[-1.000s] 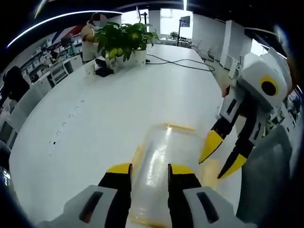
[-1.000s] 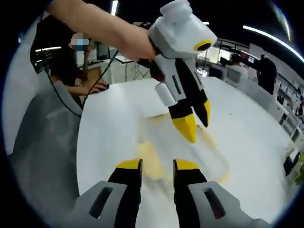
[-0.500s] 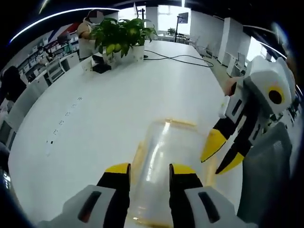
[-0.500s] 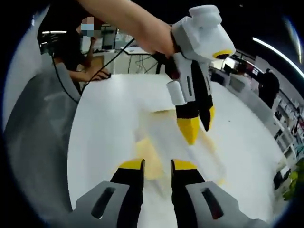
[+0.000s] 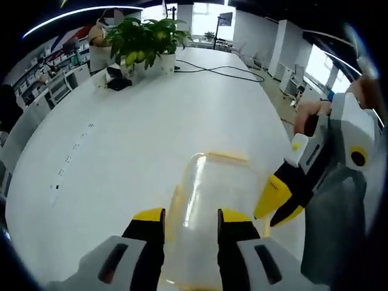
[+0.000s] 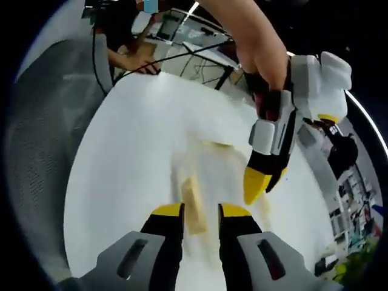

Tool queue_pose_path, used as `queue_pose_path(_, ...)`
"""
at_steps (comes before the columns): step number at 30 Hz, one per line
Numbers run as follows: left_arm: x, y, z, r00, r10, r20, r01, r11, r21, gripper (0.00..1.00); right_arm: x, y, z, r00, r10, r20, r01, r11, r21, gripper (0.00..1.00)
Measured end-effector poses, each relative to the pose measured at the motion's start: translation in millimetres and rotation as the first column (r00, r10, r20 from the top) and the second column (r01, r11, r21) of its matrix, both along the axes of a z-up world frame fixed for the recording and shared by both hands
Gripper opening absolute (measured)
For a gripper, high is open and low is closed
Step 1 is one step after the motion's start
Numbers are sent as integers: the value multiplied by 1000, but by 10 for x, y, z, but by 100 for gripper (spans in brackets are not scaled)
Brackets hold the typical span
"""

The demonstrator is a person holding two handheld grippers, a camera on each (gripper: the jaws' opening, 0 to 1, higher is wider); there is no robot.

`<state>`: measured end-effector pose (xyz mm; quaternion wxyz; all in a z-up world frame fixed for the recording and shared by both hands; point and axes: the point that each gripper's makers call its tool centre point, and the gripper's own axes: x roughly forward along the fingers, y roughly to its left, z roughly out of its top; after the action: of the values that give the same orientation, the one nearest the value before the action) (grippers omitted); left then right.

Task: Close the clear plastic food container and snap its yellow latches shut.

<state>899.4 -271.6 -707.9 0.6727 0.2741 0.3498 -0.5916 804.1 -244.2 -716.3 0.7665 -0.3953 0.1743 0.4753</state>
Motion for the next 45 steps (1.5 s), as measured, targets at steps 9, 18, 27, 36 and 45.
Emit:
queue_pose_path(9, -33, -41, -57, 990, -41, -135, 45, 999, 28, 26, 26, -26, -4, 1000, -8, -15, 8, 1000, 8, 19)
queue_pose_path(18, -47, -66, -110, 973, -75, -220, 92, 994, 67, 31, 31, -27, -15, 1000, -7, -4, 7, 1000, 3, 20)
queue_pose_path(27, -31, -71, -138, 959, -105, -264, 140, 983, 118, 33, 49, -23, -50, 998, 3, 57, -1, 999, -42, 21)
queue_pose_path(36, -23, -52, -153, 954, -98, -282, 139, 982, 128, 32, 74, -29, -54, 996, -1, 87, 6, 998, -63, 21)
queue_pose_path(45, -91, -41, -149, 953, -95, -286, 138, 981, 137, 31, 78, -29, -65, 994, -11, 107, 21, 996, -90, 19)
